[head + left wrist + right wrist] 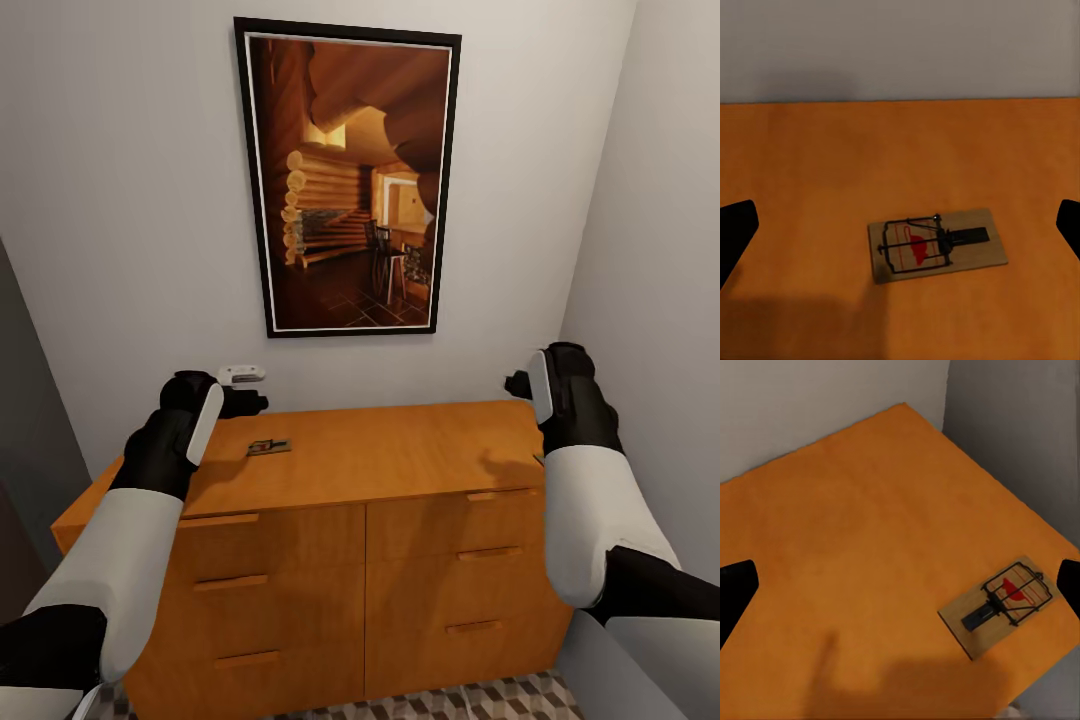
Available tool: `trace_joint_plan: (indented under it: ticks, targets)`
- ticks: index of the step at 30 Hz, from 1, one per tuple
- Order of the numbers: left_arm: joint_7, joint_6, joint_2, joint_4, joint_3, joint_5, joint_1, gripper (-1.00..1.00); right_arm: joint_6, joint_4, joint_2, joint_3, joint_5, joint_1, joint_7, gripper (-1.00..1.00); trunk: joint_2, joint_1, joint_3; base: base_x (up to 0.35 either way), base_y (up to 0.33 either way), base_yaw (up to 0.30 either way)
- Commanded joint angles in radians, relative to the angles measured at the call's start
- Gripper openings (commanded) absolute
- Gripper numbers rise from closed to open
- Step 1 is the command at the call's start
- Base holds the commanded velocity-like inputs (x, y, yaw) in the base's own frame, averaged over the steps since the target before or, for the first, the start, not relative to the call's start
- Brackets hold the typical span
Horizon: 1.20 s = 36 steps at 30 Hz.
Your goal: Take the four mousetraps from the cabinet in the bathroom and place them on the bathroom floor. Make sure all four end up on the same floor surface, and ensure that at least two of them are either under or directly next to the same bathroom sink.
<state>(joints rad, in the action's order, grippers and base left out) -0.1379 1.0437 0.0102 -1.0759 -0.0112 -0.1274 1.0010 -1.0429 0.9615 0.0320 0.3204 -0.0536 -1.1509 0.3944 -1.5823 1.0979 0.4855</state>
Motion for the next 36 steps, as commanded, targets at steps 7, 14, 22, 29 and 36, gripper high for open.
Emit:
trace_joint_plan:
  ticks: [7, 14, 22, 29, 36]
  targets:
    - [-0.009, 0.003, -0.004, 0.002, -0.001, -0.011, 0.001, 1.0, -0.004, -0.038, -0.011, 0.043, -0.004, -0.001, -0.001, 1.0, -0.001, 0.0, 0.001, 0.0, 0.0, 0.0]
    - [-0.009, 0.003, -0.022, 0.003, -0.001, -0.011, 0.001, 1.0, -0.004, -0.135, -0.043, 0.059, -0.003, -0.002, 0.0, 1.0, -0.001, 0.0, 0.001, 0.0, 0.0, 0.0]
    - [-0.009, 0.003, -0.035, 0.004, -0.002, -0.011, 0.001, 1.0, -0.004, -0.18, -0.054, 0.062, -0.003, -0.016, 0.0, 1.0, -0.001, 0.0, 0.001, 0.0, 0.0, 0.0]
    - [-0.009, 0.003, -0.038, 0.004, -0.002, -0.011, 0.001, 1.0, -0.004, -0.19, -0.056, 0.062, -0.003, -0.037, 0.0, 1.0, -0.001, 0.0, 0.001, 0.0, 0.0, 0.0]
    - [-0.009, 0.003, -0.039, 0.004, -0.001, -0.011, 0.001, 1.0, -0.004, -0.192, -0.066, 0.062, -0.003, -0.061, 0.0, 1.0, -0.001, 0.0, 0.001, 0.0, 0.0, 0.0]
